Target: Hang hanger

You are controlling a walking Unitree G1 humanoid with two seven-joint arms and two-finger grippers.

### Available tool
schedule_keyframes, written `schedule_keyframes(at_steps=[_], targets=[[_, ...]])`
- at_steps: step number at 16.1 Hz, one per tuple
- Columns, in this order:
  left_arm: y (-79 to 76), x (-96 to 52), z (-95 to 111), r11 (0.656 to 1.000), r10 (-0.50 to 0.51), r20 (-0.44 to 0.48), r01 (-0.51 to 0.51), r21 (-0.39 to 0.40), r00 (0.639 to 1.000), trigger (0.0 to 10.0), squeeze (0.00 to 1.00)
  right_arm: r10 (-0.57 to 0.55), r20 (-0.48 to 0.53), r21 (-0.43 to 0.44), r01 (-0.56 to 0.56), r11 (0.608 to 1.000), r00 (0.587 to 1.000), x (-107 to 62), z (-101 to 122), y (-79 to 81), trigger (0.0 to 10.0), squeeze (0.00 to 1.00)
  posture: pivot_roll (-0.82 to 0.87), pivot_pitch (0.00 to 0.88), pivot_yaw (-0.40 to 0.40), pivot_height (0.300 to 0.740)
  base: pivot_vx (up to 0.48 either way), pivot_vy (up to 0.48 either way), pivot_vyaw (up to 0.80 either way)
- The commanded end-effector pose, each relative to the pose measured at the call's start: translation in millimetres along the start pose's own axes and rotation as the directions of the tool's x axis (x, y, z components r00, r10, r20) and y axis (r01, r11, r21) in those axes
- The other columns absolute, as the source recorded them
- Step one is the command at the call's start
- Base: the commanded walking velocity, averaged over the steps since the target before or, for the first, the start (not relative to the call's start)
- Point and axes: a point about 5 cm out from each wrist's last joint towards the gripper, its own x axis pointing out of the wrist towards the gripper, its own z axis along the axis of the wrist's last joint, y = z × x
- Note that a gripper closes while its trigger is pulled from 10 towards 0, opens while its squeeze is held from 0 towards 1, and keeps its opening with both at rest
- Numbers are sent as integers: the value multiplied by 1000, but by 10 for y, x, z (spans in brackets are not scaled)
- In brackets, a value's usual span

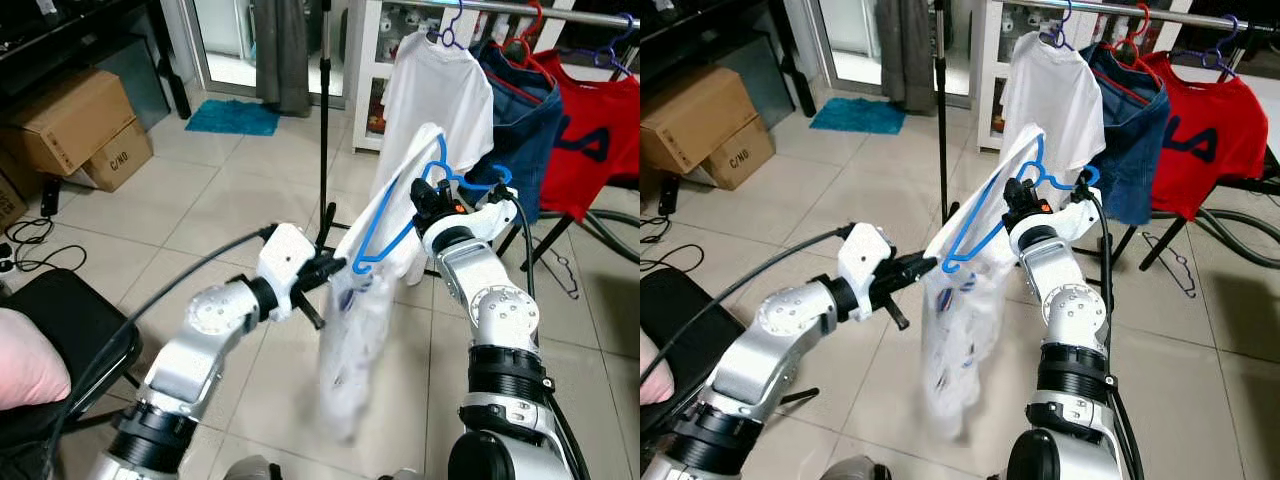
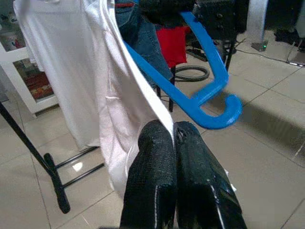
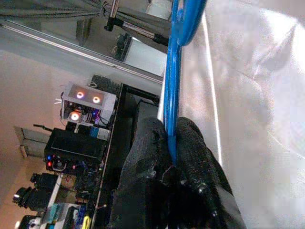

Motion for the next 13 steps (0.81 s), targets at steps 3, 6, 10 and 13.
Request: schedule_keyframes(at_steps=[3,6,10,13], targets=[[51,-67,-104,999,43,-34,-43,14,998,0,0,44,88,22,-46,999,995,-34,121,82,10000,0,24,0,0,740,0,0,0],[530,-372,-215,958,288,-77,-286,27,955,0,0,149,-20,-300,-148,942,989,-189,132,136,10000,0,23,0,5,740,0,0,0],[965,-750,44,910,391,-35,-380,166,920,0,0,-48,-68,-554,3,832,997,-437,179,-310,10000,0,34,0,2,740,0,0,0],[1241,-848,266,857,464,3,-450,250,886,0,0,-171,-203,-679,-13,734,964,-616,27,-553,10000,0,42,0,3,740,0,0,0]])
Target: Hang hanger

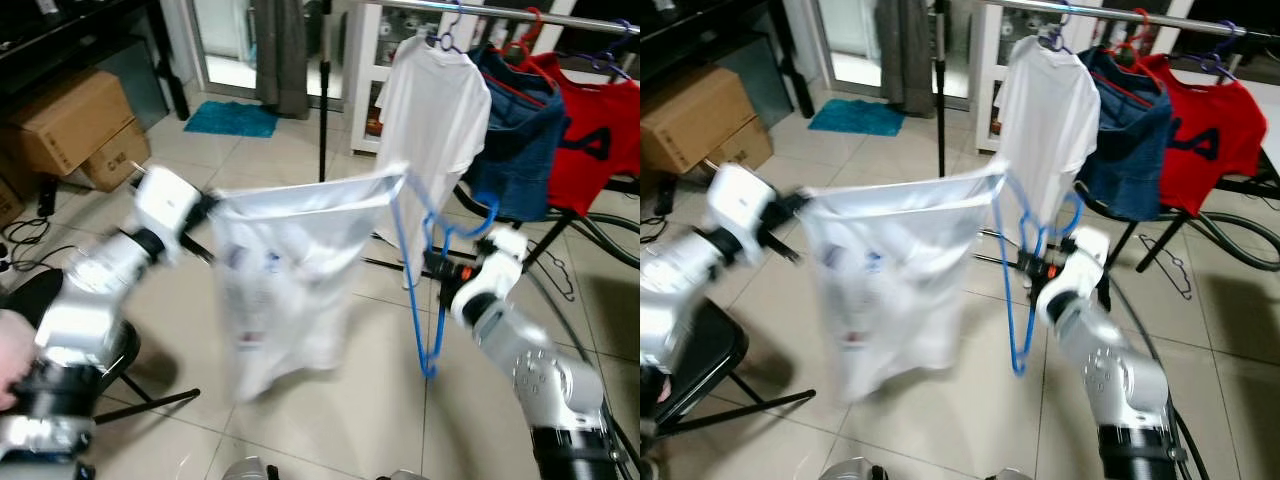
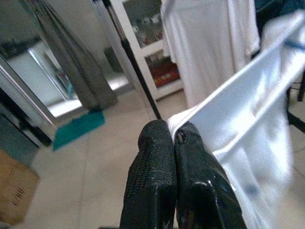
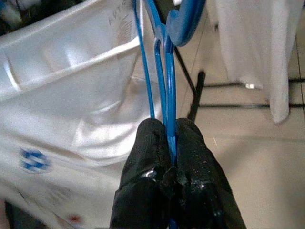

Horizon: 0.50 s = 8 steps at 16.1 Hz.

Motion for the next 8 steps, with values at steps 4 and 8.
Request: schedule_keyframes(at_steps=[4,8], targets=[[11,93,41,995,-62,2,62,80,998,0,0,169,-142,-128,-187,974,975,-76,-150,224,10000,0,43,0,9,740,0,0,0],[-159,259,70,971,-197,10,193,143,980,0,0,345,-336,-224,-431,874,876,-211,-342,446,10000,0,36,0,13,740,0,0,0]])
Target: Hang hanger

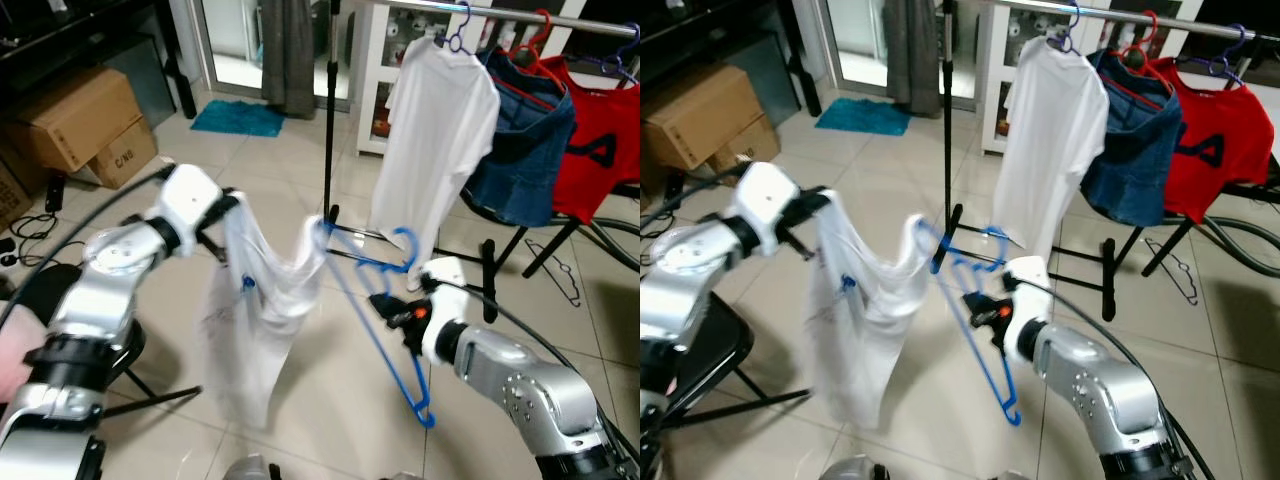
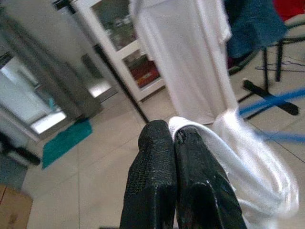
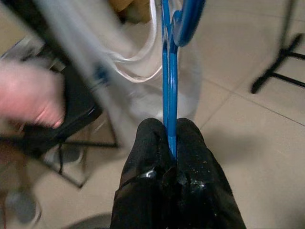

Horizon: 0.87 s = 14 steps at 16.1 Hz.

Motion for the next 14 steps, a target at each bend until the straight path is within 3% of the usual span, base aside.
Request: schedule_keyframes(at_steps=[1,4,6,10,14], targets=[[2,36,63,999,-41,21,40,36,999,0,0,74,-40,-63,-77,995,996,-30,-29,84,10000,0,36,0,13,740,0,0,0],[-50,87,52,981,-179,0,179,75,984,0,0,180,-159,-215,-212,953,971,-65,-119,175,10000,0,39,0,16,740,0,0,0],[-59,103,67,971,-218,-13,218,99,976,0,0,158,-210,-252,-209,945,965,-41,-155,144,10000,0,40,0,19,740,0,0,0],[-24,208,225,974,-206,19,203,102,978,0,0,59,-374,-327,-192,925,925,-15,-385,76,10000,0,43,9,31,740,0,0,0],[29,176,209,981,-169,-17,170,95,985,0,0,-93,-408,-367,-70,927,908,-87,-535,-117,10000,0,46,18,36,740,0,0,0]])
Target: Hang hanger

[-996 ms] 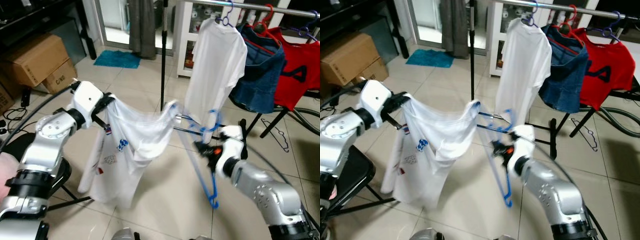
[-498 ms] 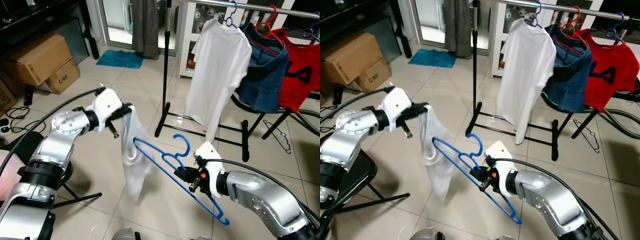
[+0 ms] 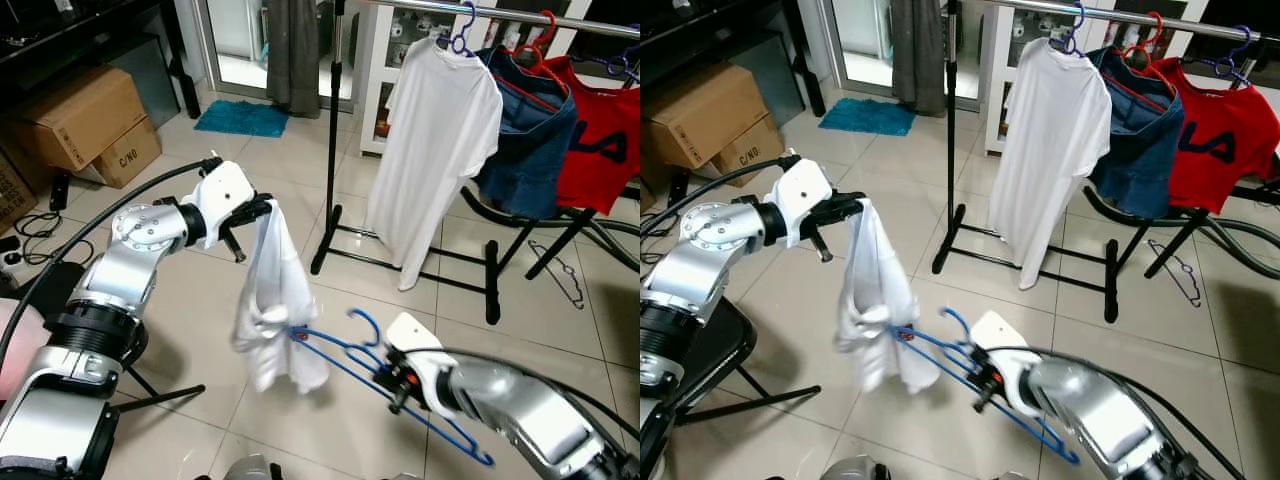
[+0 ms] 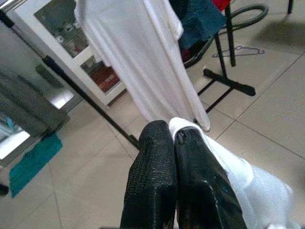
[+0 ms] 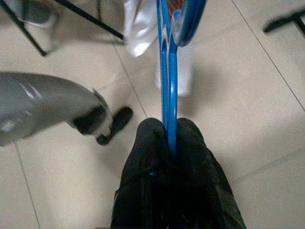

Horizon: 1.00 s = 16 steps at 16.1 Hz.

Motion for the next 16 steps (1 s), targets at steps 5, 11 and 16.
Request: schedule_keyframes(at_steps=[5,11,16], targets=[[20,10,-45,993,98,-68,-102,-60,993,0,0,-39,82,90,32,995,996,-75,24,-29,10000,0,42,23,42,740,0,0,0],[21,18,-200,985,122,-199,-143,-95,972,0,0,9,137,-45,-3,999,990,-390,82,-101,10000,0,34,22,51,740,0,0,0],[-78,107,-221,969,127,-205,-166,-184,970,0,0,115,271,-49,-105,993,956,-433,341,87,10000,0,32,11,45,740,0,0,0]])
